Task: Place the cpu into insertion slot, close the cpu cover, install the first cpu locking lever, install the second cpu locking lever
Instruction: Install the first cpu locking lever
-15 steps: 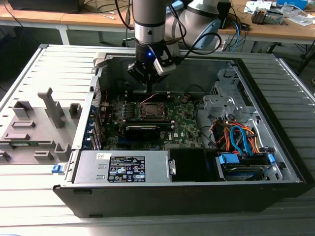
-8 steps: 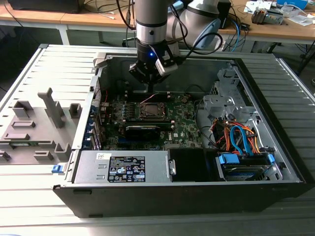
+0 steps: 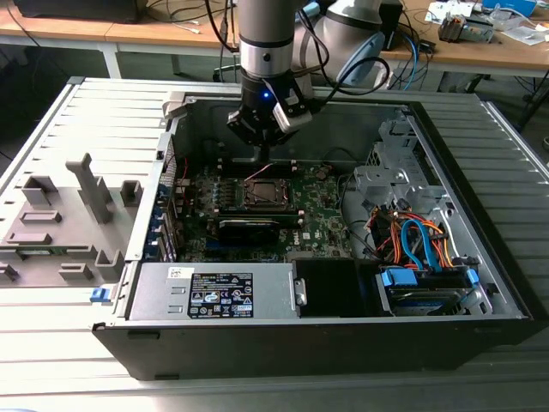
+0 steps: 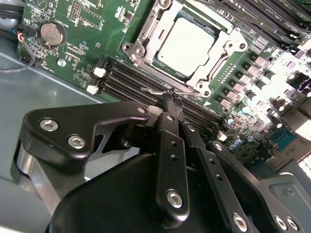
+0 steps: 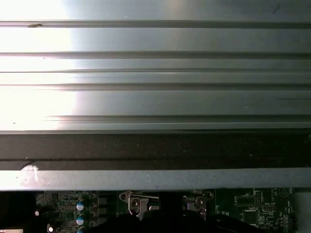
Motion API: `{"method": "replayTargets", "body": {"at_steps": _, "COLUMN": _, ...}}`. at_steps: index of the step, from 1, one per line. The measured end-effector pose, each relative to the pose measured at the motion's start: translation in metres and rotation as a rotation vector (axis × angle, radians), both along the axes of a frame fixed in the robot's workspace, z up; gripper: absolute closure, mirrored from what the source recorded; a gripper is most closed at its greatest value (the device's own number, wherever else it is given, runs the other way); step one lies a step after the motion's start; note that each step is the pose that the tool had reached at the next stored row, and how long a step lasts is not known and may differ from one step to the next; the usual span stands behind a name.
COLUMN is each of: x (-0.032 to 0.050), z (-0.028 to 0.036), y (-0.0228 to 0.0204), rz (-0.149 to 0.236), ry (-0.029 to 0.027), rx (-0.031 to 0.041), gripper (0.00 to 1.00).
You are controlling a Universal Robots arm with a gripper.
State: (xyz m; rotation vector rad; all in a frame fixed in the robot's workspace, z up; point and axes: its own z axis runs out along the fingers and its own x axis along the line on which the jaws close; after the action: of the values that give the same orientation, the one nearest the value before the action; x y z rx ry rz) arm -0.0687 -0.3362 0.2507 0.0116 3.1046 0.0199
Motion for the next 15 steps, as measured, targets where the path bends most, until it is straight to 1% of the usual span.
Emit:
{"method": "replayTargets", "body": {"at_steps": 11, "x": 0.0047, "z": -0.0002, "y": 0.0, "rz": 0.0, "ry": 0.0, "rx": 0.0, "gripper": 0.89}}
{"method": "replayTargets", "body": {"at_steps": 15, "x": 0.0076, "z": -0.0003, "y": 0.0, "rz": 0.0, "ry": 0.0, "rx": 0.0, "gripper": 0.89}}
